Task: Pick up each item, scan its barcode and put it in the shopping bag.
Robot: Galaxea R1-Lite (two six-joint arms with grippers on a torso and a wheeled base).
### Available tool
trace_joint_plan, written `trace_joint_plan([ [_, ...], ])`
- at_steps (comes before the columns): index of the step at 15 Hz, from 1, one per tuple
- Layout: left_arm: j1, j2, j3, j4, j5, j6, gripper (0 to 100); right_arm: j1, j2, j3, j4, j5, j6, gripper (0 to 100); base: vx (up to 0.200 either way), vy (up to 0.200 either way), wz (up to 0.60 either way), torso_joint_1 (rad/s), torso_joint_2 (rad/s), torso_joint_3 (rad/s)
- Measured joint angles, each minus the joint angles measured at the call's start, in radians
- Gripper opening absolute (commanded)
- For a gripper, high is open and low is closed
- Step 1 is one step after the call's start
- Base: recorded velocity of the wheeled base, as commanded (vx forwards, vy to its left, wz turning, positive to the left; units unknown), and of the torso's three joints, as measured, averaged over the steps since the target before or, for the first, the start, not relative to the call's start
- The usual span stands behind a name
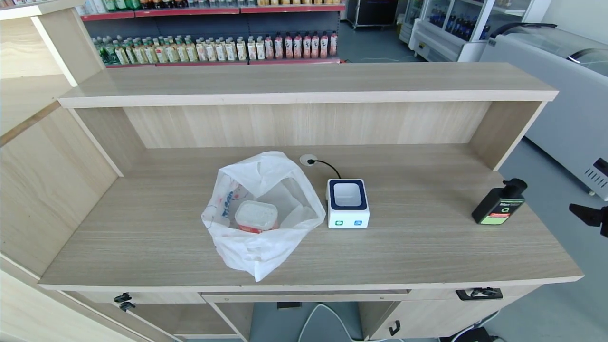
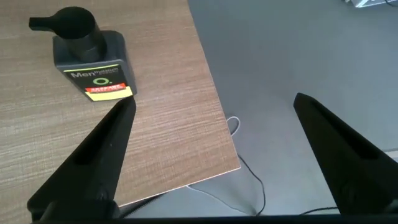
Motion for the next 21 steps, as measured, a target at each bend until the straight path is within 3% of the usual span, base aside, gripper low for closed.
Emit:
trace_joint_plan([
  [6, 0.000, 0.000, 0.000, 0.000, 0.000, 0.000, 100, 0.049, 0.195, -0.070, -0.087, 0.239, -0.078, 100, 0.000, 0.000, 0.00, 0.000, 0.00, 0.000],
  [12, -0.001, 0.000, 0.000, 0.000, 0.000, 0.000, 100, 0.103, 0.310, -0.127, -0.108, 0.258, -0.087, 100, 0.000, 0.000, 0.00, 0.000, 0.00, 0.000],
  [21, 0.000, 0.000, 0.000, 0.000, 0.000, 0.000, 100, 0.207, 0.460, -0.164, -0.261, 0.259, -0.059, 100, 0.000, 0.000, 0.00, 0.000, 0.00, 0.000],
])
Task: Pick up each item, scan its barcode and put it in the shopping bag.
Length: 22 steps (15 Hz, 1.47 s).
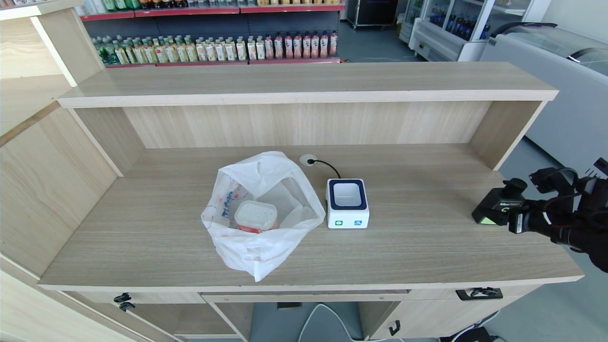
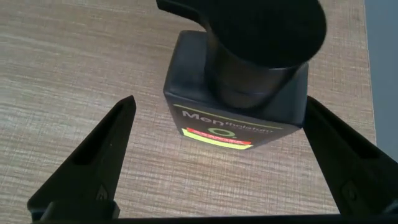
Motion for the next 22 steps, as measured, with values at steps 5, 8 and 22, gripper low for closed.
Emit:
trace_joint_plan([
  [5, 0.000, 0.000, 0.000, 0.000, 0.000, -0.001, 100, 0.045, 0.067, -0.077, -0.002, 0.000, 0.037, 100, 0.000, 0.000, 0.00, 0.000, 0.00, 0.000],
  [8, 0.000, 0.000, 0.000, 0.000, 0.000, 0.000, 100, 0.061, 0.090, -0.089, -0.007, 0.000, 0.039, 100, 0.000, 0.000, 0.00, 0.000, 0.00, 0.000],
  [22, 0.000, 0.000, 0.000, 0.000, 0.000, 0.000, 100, 0.083, 0.100, -0.134, -0.058, 0.024, 0.054, 0, 0.000, 0.000, 0.00, 0.000, 0.00, 0.000],
])
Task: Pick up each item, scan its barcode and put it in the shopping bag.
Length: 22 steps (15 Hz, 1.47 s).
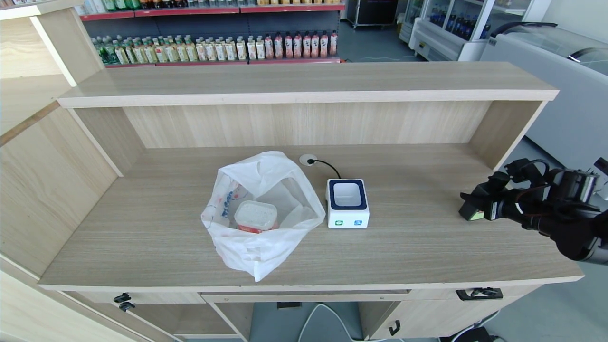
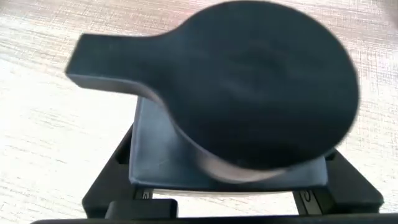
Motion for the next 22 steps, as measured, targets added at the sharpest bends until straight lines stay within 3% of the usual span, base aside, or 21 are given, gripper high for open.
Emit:
trace_joint_plan([
  [4, 0.000, 0.000, 0.000, 0.000, 0.000, 0.000, 100, 0.001, -0.093, -0.004, 0.004, 0.063, 0.009, 0, 0.000, 0.000, 0.00, 0.000, 0.00, 0.000],
  [8, 0.000, 0.000, 0.000, 0.000, 0.000, 0.000, 100, 0.002, -0.307, -0.001, -0.012, 0.274, 0.020, 0, 0.000, 0.000, 0.00, 0.000, 0.00, 0.000],
  [11, 0.000, 0.000, 0.000, 0.000, 0.000, 0.000, 100, 0.013, -0.456, -0.001, -0.295, 0.427, 0.131, 0, 0.000, 0.000, 0.00, 0.000, 0.00, 0.000],
  [14, 0.000, 0.000, 0.000, 0.000, 0.000, 0.000, 100, 0.116, -0.526, 0.000, -0.528, 0.447, 0.193, 0, 0.000, 0.000, 0.00, 0.000, 0.00, 0.000],
  [18, 0.000, 0.000, 0.000, 0.000, 0.000, 0.000, 100, 0.289, -0.571, -0.035, -0.546, 0.463, 0.138, 0, 0.000, 0.000, 0.00, 0.000, 0.00, 0.000],
  [22, 0.000, 0.000, 0.000, 0.000, 0.000, 0.000, 100, 0.564, -0.586, -0.006, -0.530, 0.491, -0.049, 0, 0.000, 0.000, 0.00, 0.000, 0.00, 0.000],
])
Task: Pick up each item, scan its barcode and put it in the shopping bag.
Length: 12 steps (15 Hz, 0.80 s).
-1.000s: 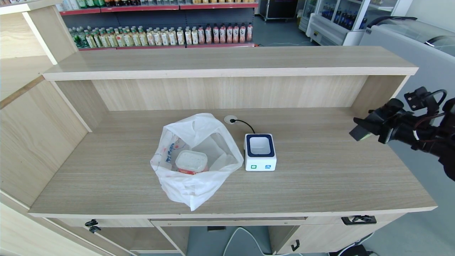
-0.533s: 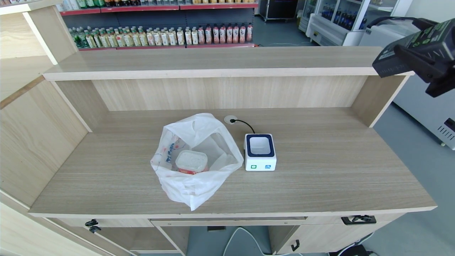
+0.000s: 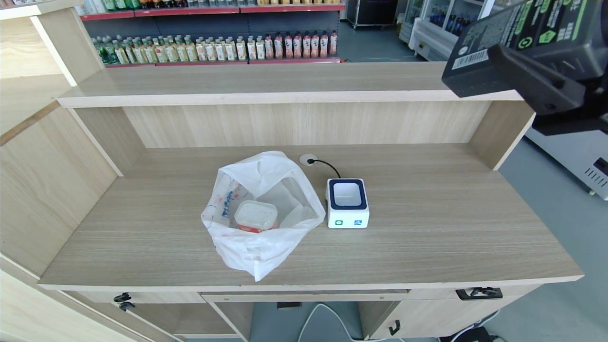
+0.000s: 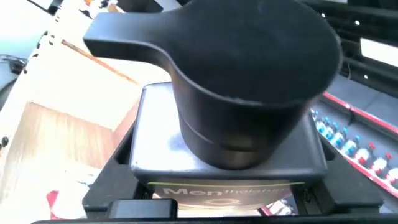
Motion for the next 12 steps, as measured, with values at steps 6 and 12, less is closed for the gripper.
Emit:
trace_joint_plan([
  [6, 0.000, 0.000, 0.000, 0.000, 0.000, 0.000, 100, 0.268, 0.020, 0.076, 0.117, -0.033, -0.050, 0, 0.000, 0.000, 0.00, 0.000, 0.00, 0.000],
  [12, 0.000, 0.000, 0.000, 0.000, 0.000, 0.000, 100, 0.245, 0.010, 0.099, -0.009, -0.025, 0.201, 0, 0.000, 0.000, 0.00, 0.000, 0.00, 0.000],
])
